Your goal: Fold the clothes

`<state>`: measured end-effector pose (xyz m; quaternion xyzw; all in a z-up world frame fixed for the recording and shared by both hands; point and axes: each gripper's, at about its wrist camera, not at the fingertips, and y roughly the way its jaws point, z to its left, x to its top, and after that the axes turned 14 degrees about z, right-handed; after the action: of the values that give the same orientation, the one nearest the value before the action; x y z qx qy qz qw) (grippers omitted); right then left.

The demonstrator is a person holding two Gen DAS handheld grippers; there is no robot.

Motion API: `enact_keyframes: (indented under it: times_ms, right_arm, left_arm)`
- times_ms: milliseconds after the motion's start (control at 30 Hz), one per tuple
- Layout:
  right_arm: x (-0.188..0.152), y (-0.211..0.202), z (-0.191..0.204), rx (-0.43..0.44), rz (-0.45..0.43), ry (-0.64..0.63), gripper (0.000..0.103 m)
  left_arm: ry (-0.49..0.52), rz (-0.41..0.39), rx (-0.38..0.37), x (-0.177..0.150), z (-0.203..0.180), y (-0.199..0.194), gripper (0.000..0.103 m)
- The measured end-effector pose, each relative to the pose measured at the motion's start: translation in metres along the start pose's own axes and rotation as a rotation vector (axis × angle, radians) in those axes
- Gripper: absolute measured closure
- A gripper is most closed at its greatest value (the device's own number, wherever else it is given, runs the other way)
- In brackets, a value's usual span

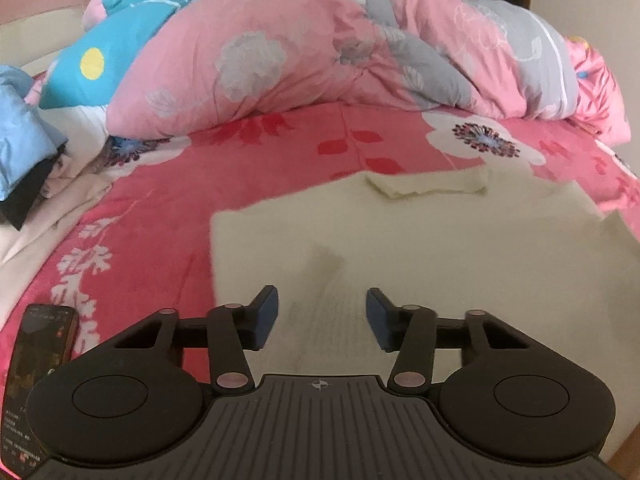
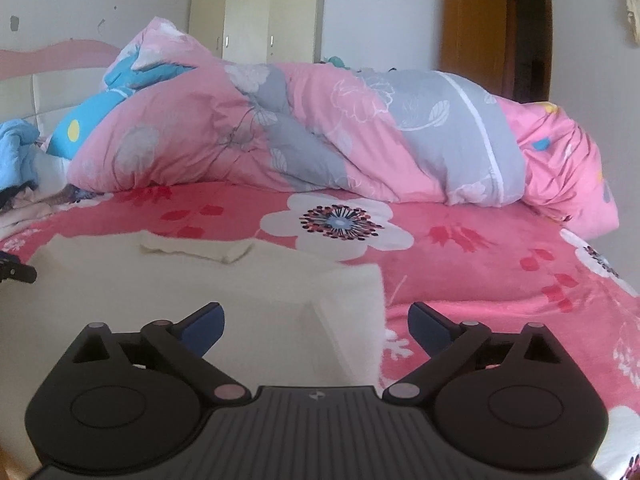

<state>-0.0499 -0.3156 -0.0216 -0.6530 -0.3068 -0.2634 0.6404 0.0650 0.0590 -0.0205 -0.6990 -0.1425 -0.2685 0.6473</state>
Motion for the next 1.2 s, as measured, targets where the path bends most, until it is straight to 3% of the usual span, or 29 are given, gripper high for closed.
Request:
enact_keyframes:
  times_ms: [67, 133, 367, 467, 533, 567, 800, 967, 1067, 1200]
  right_arm:
    - [0.0, 0.002, -0.003, 0.011, 0.021, -0.001, 0.011]
    - [0.0, 0.006, -0.006, 0.023, 0.051, -0.003, 0.022]
    - [0.004, 0.028, -0.02, 0.07, 0.141, -0.011, 0.039]
    - [0.01, 0.037, -0.021, 0.095, 0.159, -0.018, 0.054]
    - [0.013, 0.042, -0.019, 0.102, 0.17, -0.029, 0.073]
    - [0.014, 0.044, -0.019, 0.104, 0.174, -0.032, 0.077]
    - [0.017, 0.055, -0.025, 0.117, 0.19, -0.013, 0.078]
    - [0.019, 0.063, -0.03, 0.149, 0.22, 0.023, 0.073]
    - [0.02, 0.068, -0.033, 0.17, 0.24, 0.045, 0.072]
    - [0.019, 0.072, -0.036, 0.196, 0.251, 0.068, 0.077]
  left_arm:
    - [-0.003, 0.012, -0.013, -0.001, 0.003, 0.004, 0.067]
    - [-0.008, 0.015, -0.028, -0.002, 0.006, 0.006, 0.073]
    - [-0.011, 0.0, -0.043, -0.002, 0.01, 0.006, 0.089]
    - [-0.035, -0.013, -0.051, -0.001, 0.013, 0.003, 0.094]
    - [-0.056, -0.036, -0.053, 0.0, 0.017, -0.002, 0.094]
    - [-0.065, -0.038, -0.061, 0.0, 0.02, -0.002, 0.094]
    - [-0.067, -0.01, -0.1, 0.002, 0.026, 0.006, 0.089]
    - [-0.082, 0.005, -0.116, 0.001, 0.031, 0.009, 0.081]
    - [-0.077, 0.0, -0.125, -0.001, 0.031, 0.013, 0.082]
    - [-0.07, -0.015, -0.126, -0.003, 0.027, 0.012, 0.094]
